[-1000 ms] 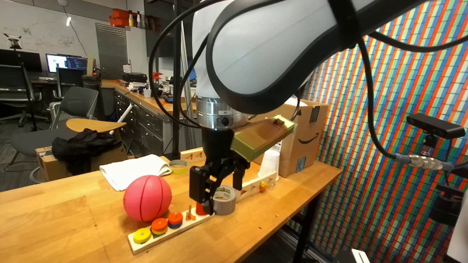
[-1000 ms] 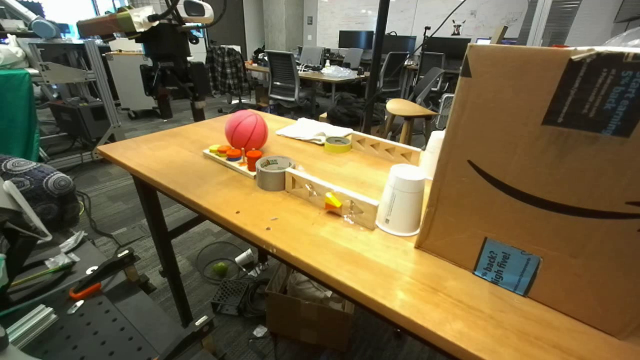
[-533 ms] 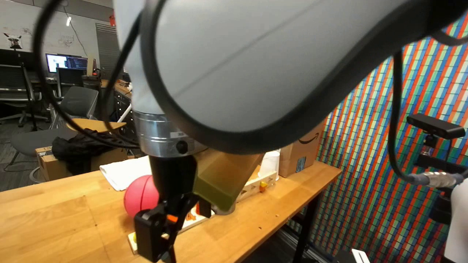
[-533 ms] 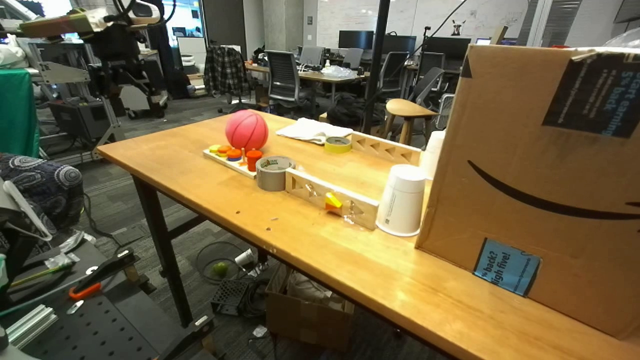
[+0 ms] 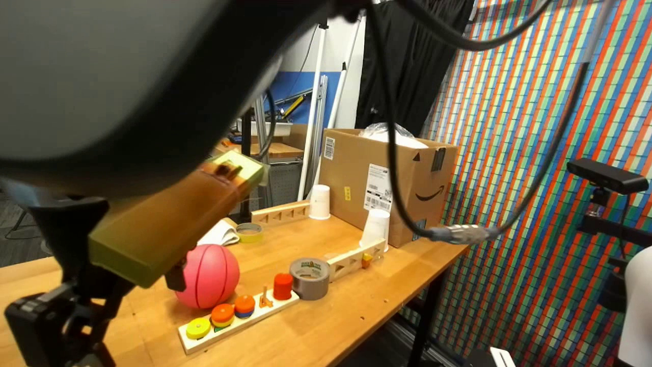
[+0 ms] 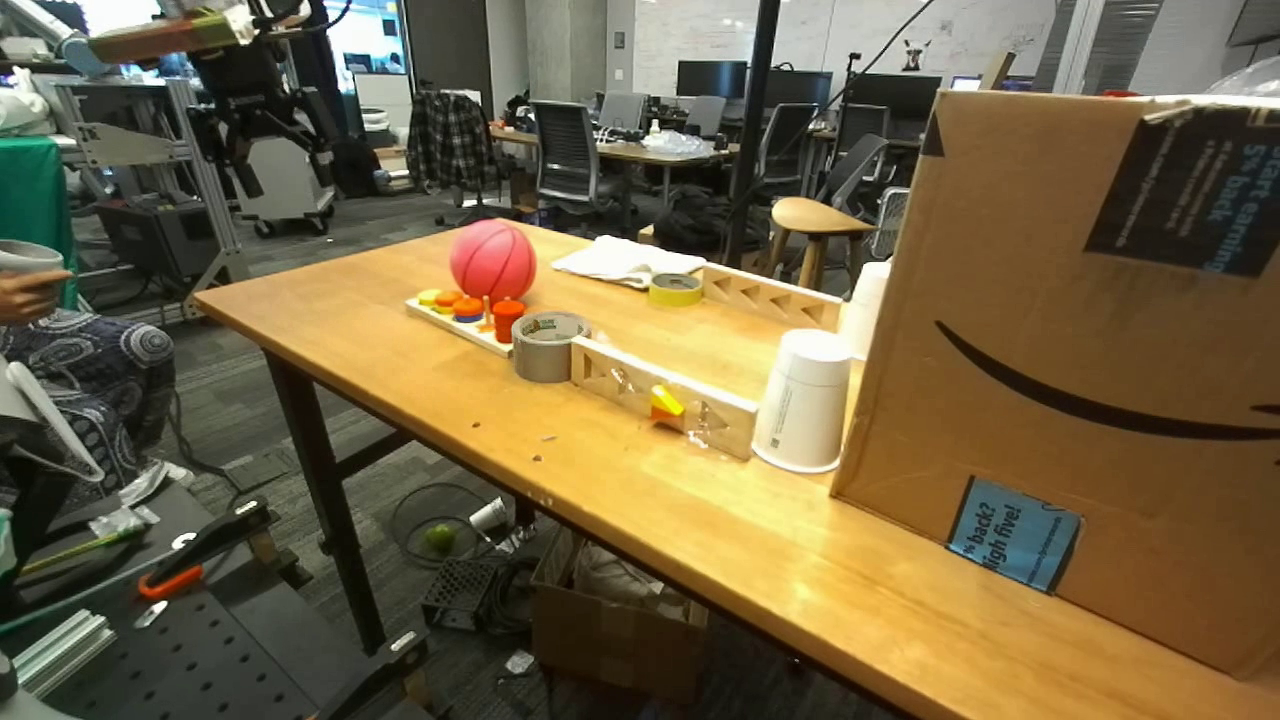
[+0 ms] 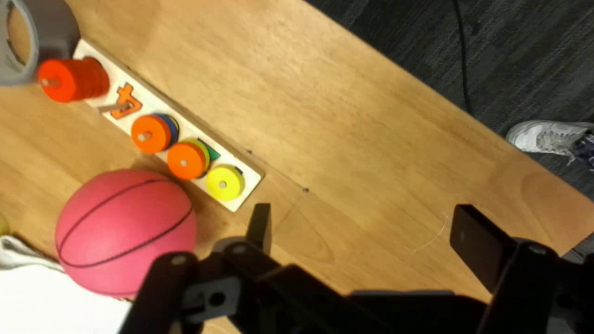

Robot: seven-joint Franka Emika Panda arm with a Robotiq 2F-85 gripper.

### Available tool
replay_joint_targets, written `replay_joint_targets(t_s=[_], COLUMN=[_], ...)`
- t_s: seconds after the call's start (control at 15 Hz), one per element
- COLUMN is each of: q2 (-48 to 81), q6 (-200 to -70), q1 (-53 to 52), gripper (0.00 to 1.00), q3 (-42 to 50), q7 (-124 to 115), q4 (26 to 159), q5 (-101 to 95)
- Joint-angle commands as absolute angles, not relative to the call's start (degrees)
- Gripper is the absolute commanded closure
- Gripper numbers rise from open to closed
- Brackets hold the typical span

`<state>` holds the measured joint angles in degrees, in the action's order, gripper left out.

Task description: Push the basketball between the two cups

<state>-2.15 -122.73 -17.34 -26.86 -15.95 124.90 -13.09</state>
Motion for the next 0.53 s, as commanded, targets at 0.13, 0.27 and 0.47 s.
replay_joint_targets(t_s=[0.13,0.27,0.47], q2=[16.46,20.63,24.71], q6=[-120.97,-120.40,-119.81], q1=[-21.51,-23.34,-25.26], gripper=[0.00,0.00,0.00], q3=[-23.74,-22.00,-18.87], q7=[-14.80,-13.98,-13.39], q4=[105.80,100.72,95.64], q5=[-18.74,-18.60,-17.96])
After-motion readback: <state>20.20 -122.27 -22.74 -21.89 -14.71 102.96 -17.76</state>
